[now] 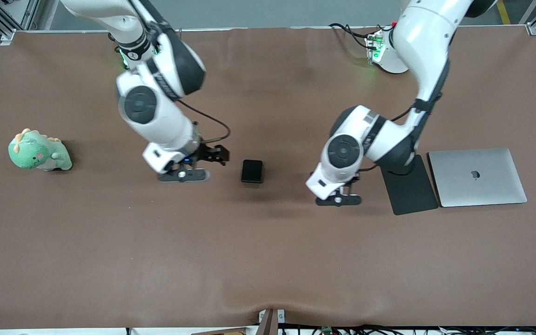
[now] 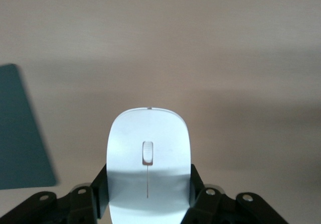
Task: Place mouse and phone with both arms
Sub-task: 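Carry the mouse onto the mousepad while the right gripper grasps the phone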
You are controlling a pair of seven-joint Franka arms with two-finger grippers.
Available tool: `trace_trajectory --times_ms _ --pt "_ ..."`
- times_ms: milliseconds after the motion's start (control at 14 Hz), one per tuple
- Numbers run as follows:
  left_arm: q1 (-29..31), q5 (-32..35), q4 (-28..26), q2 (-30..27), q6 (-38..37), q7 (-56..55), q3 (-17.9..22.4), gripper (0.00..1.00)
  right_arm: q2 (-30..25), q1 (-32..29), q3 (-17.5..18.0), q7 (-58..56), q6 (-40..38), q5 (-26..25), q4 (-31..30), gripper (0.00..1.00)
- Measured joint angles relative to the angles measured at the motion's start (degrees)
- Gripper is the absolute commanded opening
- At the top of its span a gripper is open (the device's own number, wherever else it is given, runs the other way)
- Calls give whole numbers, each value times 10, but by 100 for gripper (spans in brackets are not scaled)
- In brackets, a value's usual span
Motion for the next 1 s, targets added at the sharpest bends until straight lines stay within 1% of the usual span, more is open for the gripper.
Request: trace_trajectory --times_ms 71,214,357,500,714,857,1000 --pt "25 0 -19 -16 -1 27 1 37 21 16 0 24 31 -30 -2 100" --pt "80 1 -55 -41 -1 82 1 37 68 41 -1 72 84 -75 -1 100" --pt "132 1 -91 -57 13 120 2 37 115 63 -2 125 111 -117 7 100" --pt "175 2 -137 -65 66 152 2 39 149 80 -3 176 123 -130 19 100" --pt "231 9 -222 -65 182 179 2 41 170 103 -3 225 139 -137 26 100" --pt "254 24 -278 -65 257 180 2 42 178 116 -4 237 139 -149 27 100" --pt "266 34 -306 -63 289 180 2 46 184 121 -4 247 139 -165 27 100"
